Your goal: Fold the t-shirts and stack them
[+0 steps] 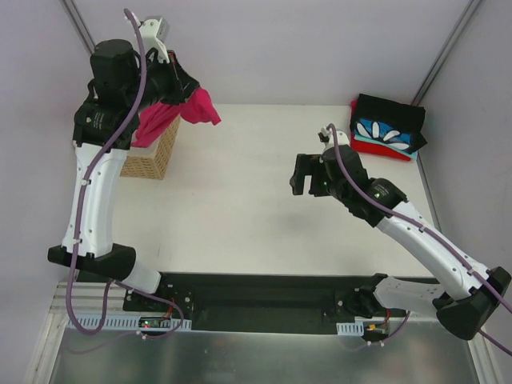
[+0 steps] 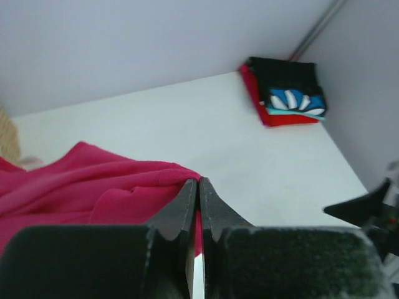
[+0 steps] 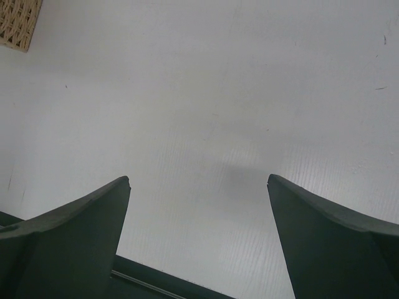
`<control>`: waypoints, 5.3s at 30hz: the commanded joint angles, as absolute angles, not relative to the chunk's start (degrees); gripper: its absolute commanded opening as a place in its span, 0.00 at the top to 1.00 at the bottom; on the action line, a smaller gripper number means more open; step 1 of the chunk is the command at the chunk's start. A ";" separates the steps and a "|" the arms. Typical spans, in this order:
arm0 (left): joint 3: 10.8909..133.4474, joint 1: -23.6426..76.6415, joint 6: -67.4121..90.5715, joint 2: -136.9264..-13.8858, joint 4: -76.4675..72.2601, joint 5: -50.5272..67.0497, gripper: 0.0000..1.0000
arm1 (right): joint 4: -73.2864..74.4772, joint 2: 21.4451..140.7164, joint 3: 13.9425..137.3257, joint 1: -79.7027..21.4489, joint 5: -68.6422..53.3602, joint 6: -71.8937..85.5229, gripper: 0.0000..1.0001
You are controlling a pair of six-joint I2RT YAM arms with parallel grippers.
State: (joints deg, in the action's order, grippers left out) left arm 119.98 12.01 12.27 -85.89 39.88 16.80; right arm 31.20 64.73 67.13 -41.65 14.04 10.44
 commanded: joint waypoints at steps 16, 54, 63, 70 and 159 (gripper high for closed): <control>115.55 39.99 8.79 -83.40 27.42 40.50 1.00 | 30.76 60.56 69.08 -43.07 22.24 10.72 0.03; 82.27 19.69 21.34 -82.54 27.41 8.72 0.01 | 30.50 63.10 66.53 -43.24 23.47 10.11 0.03; 88.94 11.35 21.80 -82.97 40.24 -5.45 0.01 | 29.44 65.30 66.62 -45.44 23.03 10.81 0.04; 85.87 5.98 22.41 -84.19 41.04 -5.01 0.01 | 29.62 66.00 66.80 -46.05 23.82 10.46 0.03; 109.86 -7.91 18.19 -102.75 43.86 -5.98 0.01 | 32.34 68.12 68.03 -47.11 26.45 8.96 0.03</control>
State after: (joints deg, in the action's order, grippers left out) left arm 107.94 -7.25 19.00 -104.66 43.27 -5.02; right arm 31.99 69.08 66.52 -46.81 24.88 9.78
